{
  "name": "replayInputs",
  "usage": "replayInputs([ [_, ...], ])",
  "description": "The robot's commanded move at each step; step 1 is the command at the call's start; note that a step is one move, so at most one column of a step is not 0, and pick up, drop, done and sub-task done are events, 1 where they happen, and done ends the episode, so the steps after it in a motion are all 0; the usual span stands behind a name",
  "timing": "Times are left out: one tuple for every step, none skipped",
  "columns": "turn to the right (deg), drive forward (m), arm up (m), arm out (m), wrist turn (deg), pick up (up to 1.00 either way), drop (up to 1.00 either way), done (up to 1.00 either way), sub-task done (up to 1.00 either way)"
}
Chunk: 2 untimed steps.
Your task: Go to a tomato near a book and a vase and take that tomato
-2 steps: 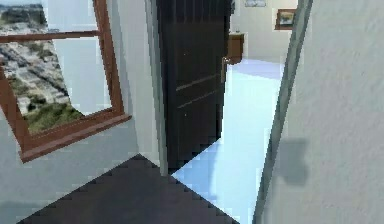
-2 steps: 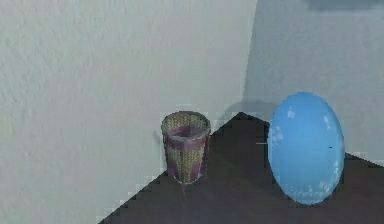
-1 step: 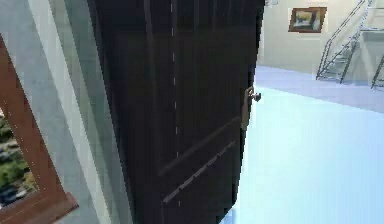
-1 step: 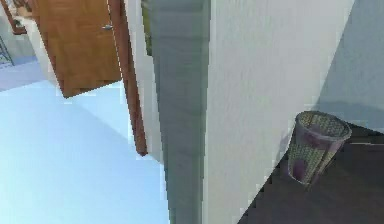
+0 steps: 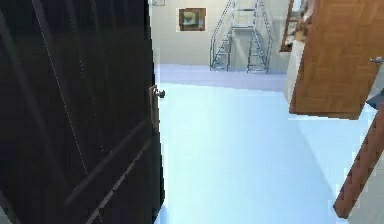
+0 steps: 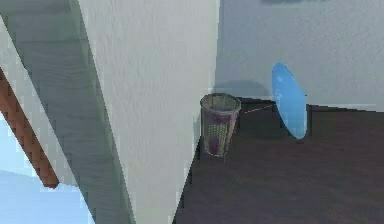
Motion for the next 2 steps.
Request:
replayInputs([
  [0.0, 0.05, 0.0, 0.0, 0.0, 0.0, 0.0, 0.0, 0.0],
  [6.0, 0.0, 0.0, 0.0, 0.0, 0.0, 0.0, 0.0, 0.0],
])
